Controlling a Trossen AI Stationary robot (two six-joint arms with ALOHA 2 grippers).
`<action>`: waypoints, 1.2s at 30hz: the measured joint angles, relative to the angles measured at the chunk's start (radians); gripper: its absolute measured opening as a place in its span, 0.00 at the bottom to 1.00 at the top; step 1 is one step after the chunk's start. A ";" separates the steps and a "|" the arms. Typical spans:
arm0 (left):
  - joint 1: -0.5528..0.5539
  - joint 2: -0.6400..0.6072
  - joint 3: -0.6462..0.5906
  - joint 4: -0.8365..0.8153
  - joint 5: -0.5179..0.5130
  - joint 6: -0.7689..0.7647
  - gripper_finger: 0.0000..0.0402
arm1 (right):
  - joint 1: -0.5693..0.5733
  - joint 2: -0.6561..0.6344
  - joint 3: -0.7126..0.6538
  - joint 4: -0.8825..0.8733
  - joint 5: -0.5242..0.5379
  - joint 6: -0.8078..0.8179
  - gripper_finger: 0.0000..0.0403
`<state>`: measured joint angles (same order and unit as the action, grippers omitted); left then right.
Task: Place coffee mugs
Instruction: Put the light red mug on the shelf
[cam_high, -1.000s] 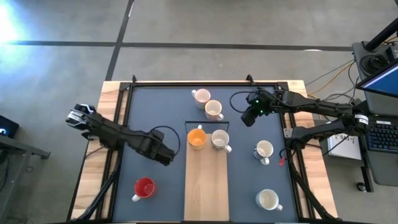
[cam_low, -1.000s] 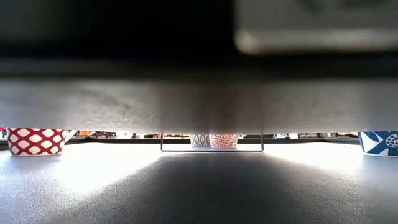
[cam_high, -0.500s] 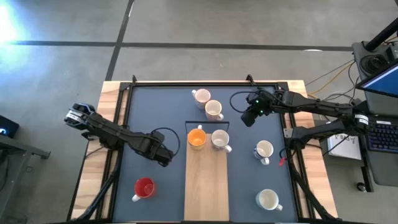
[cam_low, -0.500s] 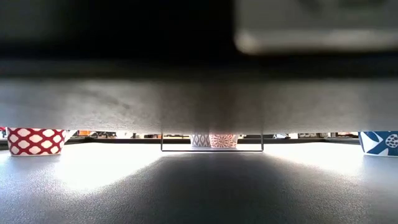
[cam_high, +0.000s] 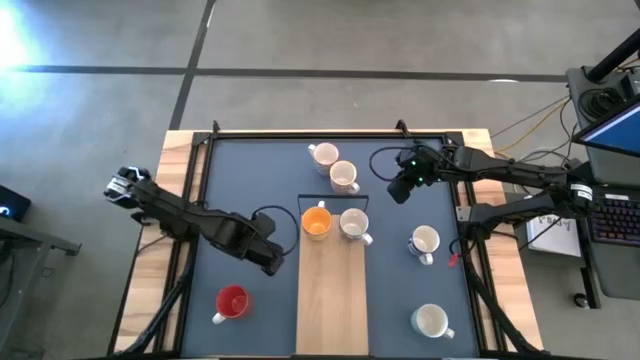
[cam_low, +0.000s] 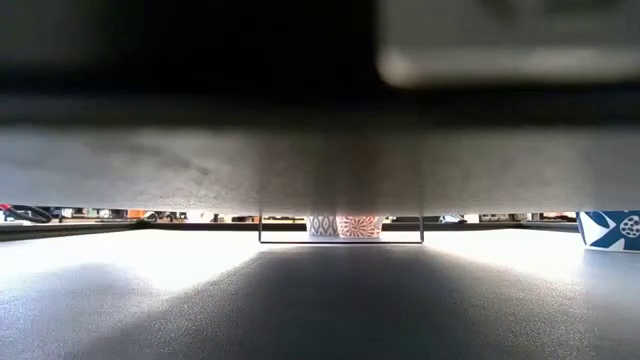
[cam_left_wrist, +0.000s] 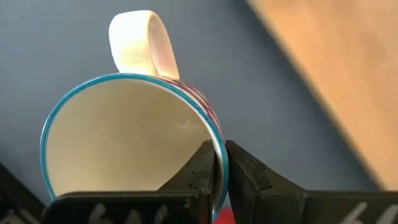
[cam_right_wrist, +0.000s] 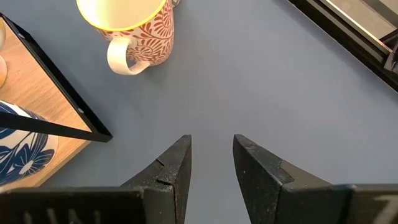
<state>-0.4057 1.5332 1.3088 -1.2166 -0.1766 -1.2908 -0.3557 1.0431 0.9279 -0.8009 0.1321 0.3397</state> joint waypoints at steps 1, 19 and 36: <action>-0.005 0.010 0.020 0.000 -0.003 0.003 0.02 | 0.000 0.000 0.000 0.000 0.000 0.000 0.27; -0.057 0.337 0.513 -0.224 -0.022 0.204 0.02 | 0.000 0.000 0.000 0.000 0.000 0.000 0.27; -0.063 0.625 0.925 -0.291 -0.022 0.286 0.02 | 0.000 0.000 0.000 0.000 0.000 0.000 0.27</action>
<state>-0.4683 2.1577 2.2338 -1.5080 -0.1983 -1.0050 -0.3559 1.0431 0.9279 -0.8009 0.1318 0.3397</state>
